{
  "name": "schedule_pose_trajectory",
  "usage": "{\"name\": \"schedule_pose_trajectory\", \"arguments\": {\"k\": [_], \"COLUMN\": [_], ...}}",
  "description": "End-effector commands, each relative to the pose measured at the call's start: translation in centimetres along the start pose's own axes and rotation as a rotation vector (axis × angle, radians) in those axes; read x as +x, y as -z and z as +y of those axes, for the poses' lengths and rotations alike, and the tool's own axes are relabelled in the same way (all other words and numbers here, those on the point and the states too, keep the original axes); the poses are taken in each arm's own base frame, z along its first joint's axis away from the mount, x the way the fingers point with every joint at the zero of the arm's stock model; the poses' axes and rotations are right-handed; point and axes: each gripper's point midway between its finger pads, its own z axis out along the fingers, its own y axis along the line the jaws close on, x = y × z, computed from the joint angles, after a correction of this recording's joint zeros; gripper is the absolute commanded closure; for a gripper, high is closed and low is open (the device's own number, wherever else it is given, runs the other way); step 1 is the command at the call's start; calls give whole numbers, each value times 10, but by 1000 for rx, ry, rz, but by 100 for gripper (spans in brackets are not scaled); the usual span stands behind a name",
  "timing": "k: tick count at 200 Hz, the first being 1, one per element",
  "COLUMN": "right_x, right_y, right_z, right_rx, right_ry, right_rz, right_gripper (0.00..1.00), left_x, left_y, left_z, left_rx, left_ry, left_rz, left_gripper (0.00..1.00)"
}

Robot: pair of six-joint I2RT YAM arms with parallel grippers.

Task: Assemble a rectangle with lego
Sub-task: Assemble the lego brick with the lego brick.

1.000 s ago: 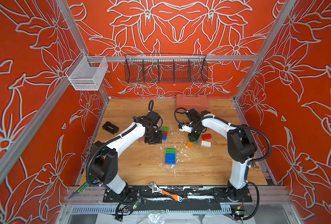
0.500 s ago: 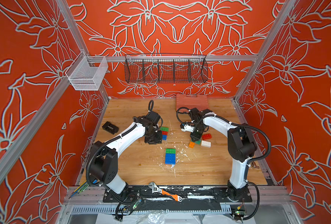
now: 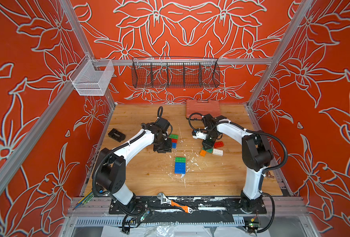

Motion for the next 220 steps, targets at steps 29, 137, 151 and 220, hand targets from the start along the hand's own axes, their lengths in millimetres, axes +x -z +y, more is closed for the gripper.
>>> {"name": "schedule_pose_trajectory", "arguments": {"k": [29, 137, 151, 220], "right_x": [34, 12, -1, -12], "right_y": [-38, -37, -31, -35], "right_z": [20, 61, 69, 72], "right_rx": [-123, -210, -214, -206], "right_ry": [-41, -8, 6, -5], "right_rz": [143, 91, 42, 84], "right_gripper": [100, 100, 100, 100], "left_x": [-3, 0, 1, 3], "left_y": [2, 3, 2, -1], "left_z": [-3, -1, -1, 2], "left_rx": [3, 7, 8, 6], "left_ry": [-3, 11, 14, 21], "left_rz": [5, -2, 0, -6], "left_gripper": [66, 66, 66, 66]}}
